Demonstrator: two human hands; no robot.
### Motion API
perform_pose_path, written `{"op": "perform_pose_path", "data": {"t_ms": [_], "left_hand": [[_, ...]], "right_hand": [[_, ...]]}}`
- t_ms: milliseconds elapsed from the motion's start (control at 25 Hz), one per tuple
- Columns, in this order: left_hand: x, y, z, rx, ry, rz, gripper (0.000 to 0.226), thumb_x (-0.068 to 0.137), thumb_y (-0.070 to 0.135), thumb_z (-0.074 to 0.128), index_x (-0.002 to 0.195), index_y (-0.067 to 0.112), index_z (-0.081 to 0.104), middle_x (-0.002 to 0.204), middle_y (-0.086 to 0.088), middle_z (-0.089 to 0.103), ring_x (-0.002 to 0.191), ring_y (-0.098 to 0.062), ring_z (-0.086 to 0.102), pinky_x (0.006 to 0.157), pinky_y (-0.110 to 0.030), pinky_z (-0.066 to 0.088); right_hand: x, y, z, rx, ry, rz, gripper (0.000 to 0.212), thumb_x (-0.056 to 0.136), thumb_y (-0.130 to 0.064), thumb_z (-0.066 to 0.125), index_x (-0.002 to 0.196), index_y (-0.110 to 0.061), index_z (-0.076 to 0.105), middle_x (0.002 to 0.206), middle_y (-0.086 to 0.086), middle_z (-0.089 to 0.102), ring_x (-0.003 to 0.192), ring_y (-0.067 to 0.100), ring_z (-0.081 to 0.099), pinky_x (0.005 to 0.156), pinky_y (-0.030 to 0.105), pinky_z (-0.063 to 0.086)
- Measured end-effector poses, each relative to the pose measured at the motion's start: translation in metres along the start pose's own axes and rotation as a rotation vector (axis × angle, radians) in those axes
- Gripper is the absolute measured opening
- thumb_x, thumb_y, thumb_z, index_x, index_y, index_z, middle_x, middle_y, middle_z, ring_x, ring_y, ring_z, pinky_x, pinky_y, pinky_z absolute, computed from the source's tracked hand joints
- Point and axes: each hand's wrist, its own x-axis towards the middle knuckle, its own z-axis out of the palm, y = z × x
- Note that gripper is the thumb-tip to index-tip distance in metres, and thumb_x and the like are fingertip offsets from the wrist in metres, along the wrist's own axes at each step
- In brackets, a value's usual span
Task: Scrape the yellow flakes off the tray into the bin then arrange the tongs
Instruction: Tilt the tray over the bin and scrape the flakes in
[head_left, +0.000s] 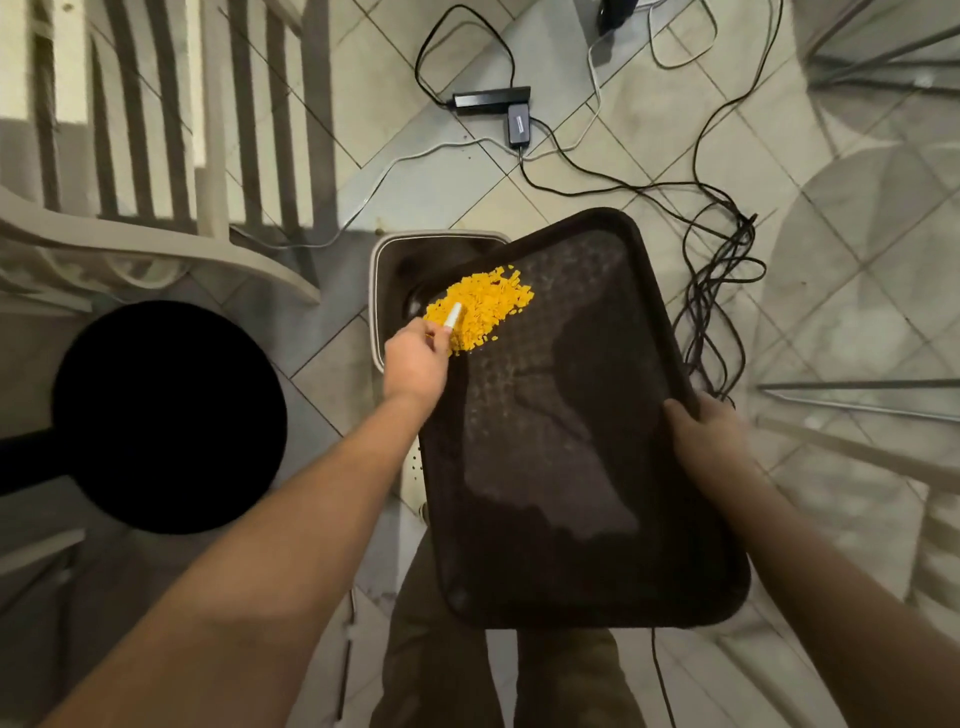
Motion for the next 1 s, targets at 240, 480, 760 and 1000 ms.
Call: {"op": "perform_pose_path", "data": {"t_ms": [240,480,760,1000], "left_hand": [[0.024,-0.007,0.016,0.120,-0.014,-0.062,0.021,0.092,0.022,0.051,0.099,0.005,0.063,0.103,-0.018,0.066,0.096,-0.036,0.061,0.083,-0.037,0.050],[0.037,-0.028,0.015,0.093,0.018,-0.148,0.023,0.094,0.018,0.045,0.105,0.005,0.062,0.111,-0.018,0.063,0.100,-0.033,0.059,0.084,-0.034,0.047],[0.021,-0.028,0.023,0.131,0.019,0.085,0.020,0.091,0.012,0.048,0.103,0.004,0.062,0.104,-0.017,0.062,0.089,-0.031,0.061,0.077,-0.031,0.047],[0.048,-0.031,0.014,0.164,0.006,-0.039,0.022,0.090,0.011,0.046,0.104,0.003,0.061,0.107,-0.021,0.062,0.095,-0.037,0.061,0.084,-0.039,0.052]], "right_hand": [[0.001,-0.002,0.007,0.034,0.010,-0.007,0.024,0.092,-0.025,0.050,0.112,-0.017,0.062,0.072,-0.012,0.050,0.077,0.014,0.053,0.074,0.027,0.038],[-0.005,-0.002,0.002,0.083,0.009,-0.032,0.009,0.093,-0.022,0.049,0.092,-0.029,0.056,0.070,-0.017,0.054,0.065,-0.001,0.049,0.062,0.023,0.037],[-0.010,-0.003,0.007,0.092,0.071,-0.008,0.021,0.093,-0.020,0.049,0.109,-0.018,0.062,0.070,-0.019,0.050,0.064,-0.004,0.045,0.068,0.025,0.036],[-0.013,0.001,0.011,0.102,0.064,0.015,0.021,0.094,-0.020,0.047,0.108,-0.016,0.062,0.075,-0.010,0.055,0.076,0.012,0.054,0.073,0.029,0.039]]}}
